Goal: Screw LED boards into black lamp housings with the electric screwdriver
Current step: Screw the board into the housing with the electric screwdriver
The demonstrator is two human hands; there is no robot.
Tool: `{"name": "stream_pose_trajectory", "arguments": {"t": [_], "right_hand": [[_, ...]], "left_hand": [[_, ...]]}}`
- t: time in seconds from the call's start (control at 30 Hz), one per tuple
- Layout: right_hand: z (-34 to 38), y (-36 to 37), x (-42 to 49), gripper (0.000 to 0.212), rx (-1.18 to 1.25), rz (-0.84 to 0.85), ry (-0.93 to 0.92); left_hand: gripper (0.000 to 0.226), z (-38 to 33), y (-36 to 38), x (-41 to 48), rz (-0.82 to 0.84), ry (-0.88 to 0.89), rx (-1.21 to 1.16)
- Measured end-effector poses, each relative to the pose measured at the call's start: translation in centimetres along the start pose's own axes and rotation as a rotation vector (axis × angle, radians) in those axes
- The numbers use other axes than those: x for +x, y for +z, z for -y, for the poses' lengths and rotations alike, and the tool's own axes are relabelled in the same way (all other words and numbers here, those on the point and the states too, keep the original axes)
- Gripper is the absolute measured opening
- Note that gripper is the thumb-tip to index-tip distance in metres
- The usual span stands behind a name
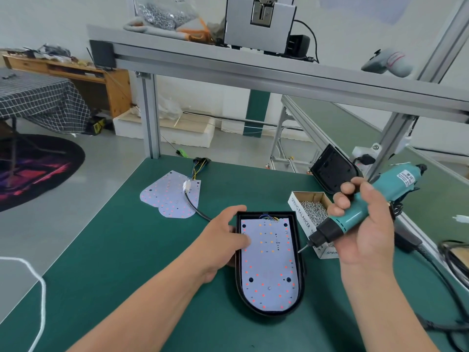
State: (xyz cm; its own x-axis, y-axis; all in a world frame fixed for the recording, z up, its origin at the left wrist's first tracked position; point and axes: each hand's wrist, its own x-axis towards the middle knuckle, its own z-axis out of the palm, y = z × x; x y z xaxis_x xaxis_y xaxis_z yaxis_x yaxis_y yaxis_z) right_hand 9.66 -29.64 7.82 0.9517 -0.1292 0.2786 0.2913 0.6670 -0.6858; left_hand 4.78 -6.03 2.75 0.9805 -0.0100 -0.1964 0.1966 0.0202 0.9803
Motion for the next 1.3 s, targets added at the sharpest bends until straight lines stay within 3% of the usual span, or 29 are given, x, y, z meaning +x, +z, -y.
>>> {"name": "stream_pose_trajectory", "arguments": {"t": [0.37, 0.5, 0.6, 1.3], "right_hand": [[-0.6, 0.4, -0.2, 0.009, 0.065, 0.034, -0.014], [-1.3, 1.1, -0.6, 0.003, 0.056, 0.109, -0.041], [-2.3, 1.9, -1.3, 0.013, -0.015, 0.158, -0.041], [-4.9, 3.2, -2.3, 0.021, -0.195, 0.283, -0.025]], "left_hand": [[0.075, -0.1, 0.2, -0.4, 0.057, -0.002, 0.004], [0.061, 0.1, 0.9, -0.8, 0.121, -0.037, 0.039], [0.054, 0.3, 1.2, -0.6, 0.111, -0.076, 0.036], [0.054, 0.0, 1.4, -0.8, 0.103, -0.091, -0.012]]}}
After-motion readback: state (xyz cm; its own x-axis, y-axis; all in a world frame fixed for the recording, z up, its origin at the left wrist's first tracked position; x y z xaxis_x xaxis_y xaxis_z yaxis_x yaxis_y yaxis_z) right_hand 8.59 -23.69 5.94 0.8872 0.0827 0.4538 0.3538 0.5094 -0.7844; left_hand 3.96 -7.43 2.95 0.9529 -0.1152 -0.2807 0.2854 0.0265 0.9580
